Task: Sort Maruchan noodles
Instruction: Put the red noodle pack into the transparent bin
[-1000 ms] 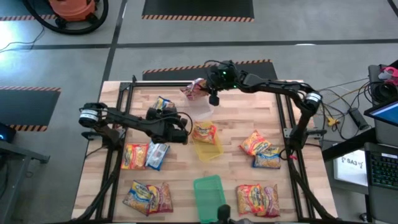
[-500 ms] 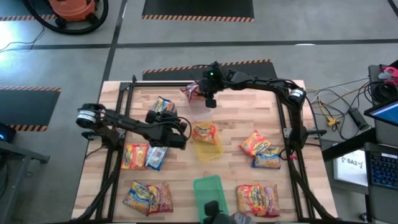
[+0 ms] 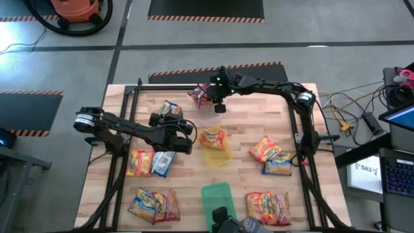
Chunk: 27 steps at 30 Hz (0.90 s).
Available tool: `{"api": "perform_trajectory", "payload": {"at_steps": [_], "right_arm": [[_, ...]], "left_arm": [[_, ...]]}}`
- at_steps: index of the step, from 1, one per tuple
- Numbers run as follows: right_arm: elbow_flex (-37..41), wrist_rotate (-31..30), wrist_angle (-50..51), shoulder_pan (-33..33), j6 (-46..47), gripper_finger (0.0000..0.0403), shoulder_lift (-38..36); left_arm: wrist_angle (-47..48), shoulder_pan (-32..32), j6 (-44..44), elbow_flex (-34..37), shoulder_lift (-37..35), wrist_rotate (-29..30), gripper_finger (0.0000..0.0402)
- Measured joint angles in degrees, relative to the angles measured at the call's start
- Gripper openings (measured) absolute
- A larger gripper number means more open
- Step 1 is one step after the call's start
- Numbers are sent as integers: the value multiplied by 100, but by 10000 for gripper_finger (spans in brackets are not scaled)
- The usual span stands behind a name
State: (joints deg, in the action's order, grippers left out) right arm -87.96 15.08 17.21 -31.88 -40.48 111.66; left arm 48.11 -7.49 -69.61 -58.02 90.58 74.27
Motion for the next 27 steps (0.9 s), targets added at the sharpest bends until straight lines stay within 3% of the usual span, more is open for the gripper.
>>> {"api": "perform_trajectory", "payload": {"at_steps": [11, 20, 27], "right_arm": [[7, -10, 105, -13, 300, 96, 66], [-9, -43, 37, -13, 386, 159, 70], [-629, -329, 606, -13, 901, 171, 45]], "left_arm": [[-67, 0, -13, 0, -1, 27, 205], [-69, 0, 22, 0, 3, 25, 205], [-67, 0, 24, 33, 3, 23, 205]]}}
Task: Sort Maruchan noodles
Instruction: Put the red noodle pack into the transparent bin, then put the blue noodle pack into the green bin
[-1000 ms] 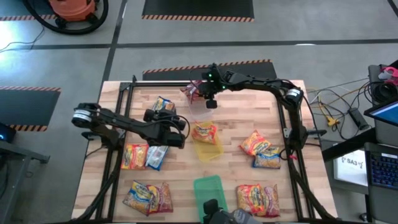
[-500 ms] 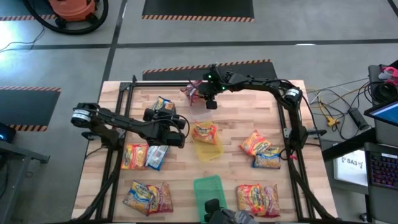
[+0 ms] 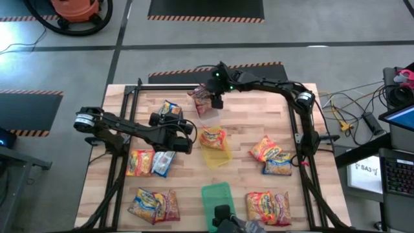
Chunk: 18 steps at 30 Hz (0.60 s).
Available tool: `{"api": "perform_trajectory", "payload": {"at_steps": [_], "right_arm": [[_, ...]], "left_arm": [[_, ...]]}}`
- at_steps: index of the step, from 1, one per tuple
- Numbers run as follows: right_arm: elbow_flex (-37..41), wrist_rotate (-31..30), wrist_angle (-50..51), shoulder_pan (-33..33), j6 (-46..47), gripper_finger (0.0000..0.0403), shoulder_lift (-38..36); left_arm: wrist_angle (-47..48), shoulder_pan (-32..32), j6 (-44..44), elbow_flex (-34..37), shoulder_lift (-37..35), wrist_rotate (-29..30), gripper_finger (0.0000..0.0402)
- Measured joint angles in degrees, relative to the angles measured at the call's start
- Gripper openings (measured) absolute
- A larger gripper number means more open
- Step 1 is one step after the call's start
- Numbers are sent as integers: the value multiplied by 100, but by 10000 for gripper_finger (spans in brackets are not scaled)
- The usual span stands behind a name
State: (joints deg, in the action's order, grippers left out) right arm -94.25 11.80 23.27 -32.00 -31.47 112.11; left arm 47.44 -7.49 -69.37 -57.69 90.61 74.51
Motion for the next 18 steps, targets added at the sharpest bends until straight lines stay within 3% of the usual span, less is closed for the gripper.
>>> {"api": "perform_trajectory", "payload": {"at_steps": [5, 9, 12, 18], "right_arm": [[-587, 439, 1520, 26, 375, 159, -23], [-705, 1814, 2654, 27, 808, 145, -23], [-703, 2690, 2738, 81, 944, 134, -147], [-622, 2297, 2789, 265, 1147, 117, -644]], "left_arm": [[2, 0, -2, 10, 2, -1, 205], [17, 0, 9, 16, 4, -10, 205], [10, -4, 359, 19, 4, -269, 205], [7, 165, 1466, 21, -18, -1358, 205]]}}
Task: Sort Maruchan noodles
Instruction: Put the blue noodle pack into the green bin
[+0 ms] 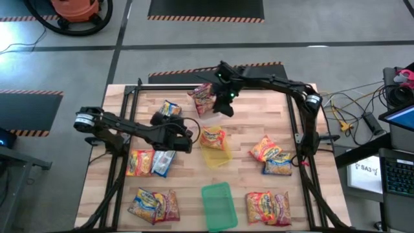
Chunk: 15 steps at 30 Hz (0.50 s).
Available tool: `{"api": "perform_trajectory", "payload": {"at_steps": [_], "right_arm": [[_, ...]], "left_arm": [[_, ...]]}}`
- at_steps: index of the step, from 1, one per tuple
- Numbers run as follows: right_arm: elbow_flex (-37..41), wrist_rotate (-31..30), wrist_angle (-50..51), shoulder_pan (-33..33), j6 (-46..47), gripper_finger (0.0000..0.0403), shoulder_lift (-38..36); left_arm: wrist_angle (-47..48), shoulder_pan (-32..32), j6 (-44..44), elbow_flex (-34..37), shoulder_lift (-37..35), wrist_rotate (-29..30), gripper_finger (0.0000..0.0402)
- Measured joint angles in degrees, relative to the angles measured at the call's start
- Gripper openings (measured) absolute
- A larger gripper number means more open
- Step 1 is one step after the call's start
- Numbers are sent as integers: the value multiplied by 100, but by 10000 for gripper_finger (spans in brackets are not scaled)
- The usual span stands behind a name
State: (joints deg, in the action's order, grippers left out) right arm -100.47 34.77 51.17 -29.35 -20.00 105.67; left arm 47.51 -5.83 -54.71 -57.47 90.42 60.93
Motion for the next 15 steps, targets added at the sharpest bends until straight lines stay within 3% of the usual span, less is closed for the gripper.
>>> {"api": "perform_trajectory", "payload": {"at_steps": [5, 10, 15], "right_arm": [[263, -39, 61, 14, 671, 113, -553], [1123, -48, 106, 126, 1269, 116, -1219], [2297, -44, -189, 453, 1891, 114, -2067]], "left_arm": [[4, 543, 726, 0, -18, -885, 204], [8, 877, 1593, 0, -1, -1992, 193], [97, 663, 2039, 0, -80, -3758, 178]]}}
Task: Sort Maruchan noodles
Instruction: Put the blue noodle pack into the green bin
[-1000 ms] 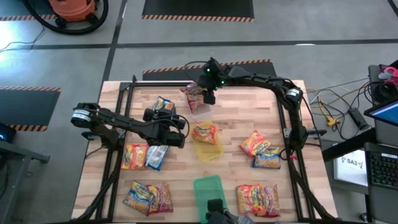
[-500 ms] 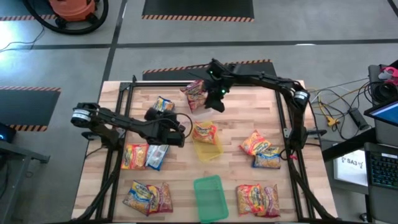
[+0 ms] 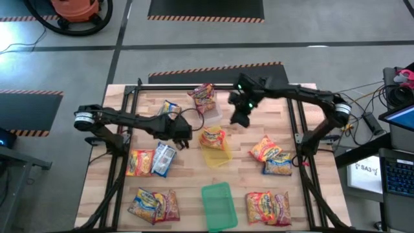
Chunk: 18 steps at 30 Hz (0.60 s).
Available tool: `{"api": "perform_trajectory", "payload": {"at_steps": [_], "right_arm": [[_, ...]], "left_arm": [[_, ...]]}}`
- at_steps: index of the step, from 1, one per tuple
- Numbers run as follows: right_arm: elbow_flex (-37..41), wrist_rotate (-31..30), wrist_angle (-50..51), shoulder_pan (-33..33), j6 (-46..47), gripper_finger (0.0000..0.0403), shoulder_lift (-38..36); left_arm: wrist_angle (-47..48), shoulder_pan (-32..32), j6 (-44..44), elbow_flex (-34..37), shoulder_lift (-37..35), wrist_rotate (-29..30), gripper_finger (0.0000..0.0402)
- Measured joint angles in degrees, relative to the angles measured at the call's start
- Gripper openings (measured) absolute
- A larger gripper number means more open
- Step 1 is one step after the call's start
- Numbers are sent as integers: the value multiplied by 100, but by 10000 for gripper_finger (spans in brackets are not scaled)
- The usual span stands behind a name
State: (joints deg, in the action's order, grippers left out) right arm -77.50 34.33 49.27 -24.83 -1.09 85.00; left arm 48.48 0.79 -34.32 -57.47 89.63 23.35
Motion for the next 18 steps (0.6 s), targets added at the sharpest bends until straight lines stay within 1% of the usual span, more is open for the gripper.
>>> {"api": "perform_trajectory", "payload": {"at_steps": [3, 9, 15, 16, 18], "right_arm": [[730, -50, -402, 325, 425, 114, -464], [1786, -728, -934, 1009, 880, 114, -1272], [2434, -756, -1401, 1503, 1405, 122, -1737], [2500, -814, -1401, 1576, 1472, 126, -1779], [2622, -1165, -1380, 1725, 1590, 133, -1889]], "left_arm": [[21, -310, -404, 0, -58, -613, 174], [96, -1150, -1783, 0, -67, -1083, 174], [214, -1714, -2997, 0, -64, -1234, 174], [215, -1787, -3132, 0, -64, -1239, 174], [232, -1909, -3377, 0, -62, -1237, 174]]}}
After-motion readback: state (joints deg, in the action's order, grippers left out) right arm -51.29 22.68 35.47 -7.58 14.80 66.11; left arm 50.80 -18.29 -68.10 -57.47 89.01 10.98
